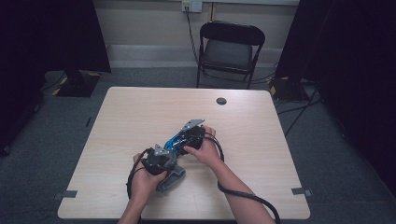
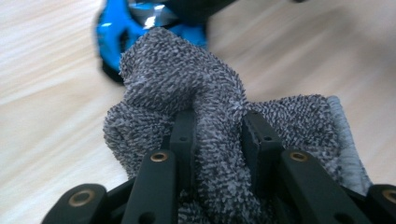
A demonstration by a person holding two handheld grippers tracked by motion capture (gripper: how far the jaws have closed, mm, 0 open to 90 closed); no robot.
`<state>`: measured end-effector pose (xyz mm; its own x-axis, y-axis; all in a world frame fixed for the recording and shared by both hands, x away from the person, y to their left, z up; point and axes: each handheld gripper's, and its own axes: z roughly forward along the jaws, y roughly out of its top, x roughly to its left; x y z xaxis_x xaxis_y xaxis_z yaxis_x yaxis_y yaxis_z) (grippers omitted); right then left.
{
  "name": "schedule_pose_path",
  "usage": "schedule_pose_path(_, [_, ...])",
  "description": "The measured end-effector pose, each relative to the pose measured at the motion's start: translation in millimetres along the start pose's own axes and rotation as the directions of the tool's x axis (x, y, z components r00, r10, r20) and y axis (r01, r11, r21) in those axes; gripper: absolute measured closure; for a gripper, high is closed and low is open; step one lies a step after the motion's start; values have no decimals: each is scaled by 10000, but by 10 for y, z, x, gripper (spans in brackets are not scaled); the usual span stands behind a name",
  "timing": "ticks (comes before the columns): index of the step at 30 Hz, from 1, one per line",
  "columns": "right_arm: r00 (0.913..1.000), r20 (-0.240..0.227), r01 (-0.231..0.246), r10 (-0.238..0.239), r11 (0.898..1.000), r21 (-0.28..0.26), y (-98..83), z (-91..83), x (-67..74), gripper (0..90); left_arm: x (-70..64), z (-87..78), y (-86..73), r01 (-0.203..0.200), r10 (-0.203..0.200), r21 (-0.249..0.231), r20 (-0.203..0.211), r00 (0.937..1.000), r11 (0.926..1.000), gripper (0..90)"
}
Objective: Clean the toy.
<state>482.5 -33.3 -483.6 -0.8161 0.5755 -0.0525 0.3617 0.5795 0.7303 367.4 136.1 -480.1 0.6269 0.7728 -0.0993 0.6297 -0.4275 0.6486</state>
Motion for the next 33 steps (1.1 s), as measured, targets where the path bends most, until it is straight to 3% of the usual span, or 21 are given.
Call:
schedule_pose_path(1, [10000,-6,0,0,10000,34,5,0,1,75,-39,17,8,7,-5,-73,264,9997,10000,689])
schedule_pose_path(6, [10000,0,-24,24,9999,133,18,2,3,75,-184,55,38,-229,242,-168,799,9965,9996,688])
schedule_pose_path(8, [10000,1,-32,32,9998,185,22,1,3,76,-218,51,44,-401,413,-174,796,9960,9990,688])
schedule_pose_path(15, [10000,-18,11,-11,9997,262,33,3,-2,77,-192,-58,29,-145,164,-230,847,9963,9996,689])
schedule_pose_path(19, [10000,-14,-22,22,9998,214,25,0,-1,77,-129,-187,39,-127,152,-434,581,9982,9990,689])
schedule_pose_path(25, [10000,-3,-9,9,9997,227,26,-1,1,78,97,-353,-21,450,-444,-611,112,9990,9971,689])
schedule_pose_path(29, [10000,-9,-17,18,9998,211,24,-1,0,78,229,-443,-30,837,-857,-938,-178,9962,9921,689])
schedule_pose_path(33, [10000,-18,1,0,9997,232,29,0,-1,78,358,-491,-46,966,-1038,-963,-724,9920,9907,688])
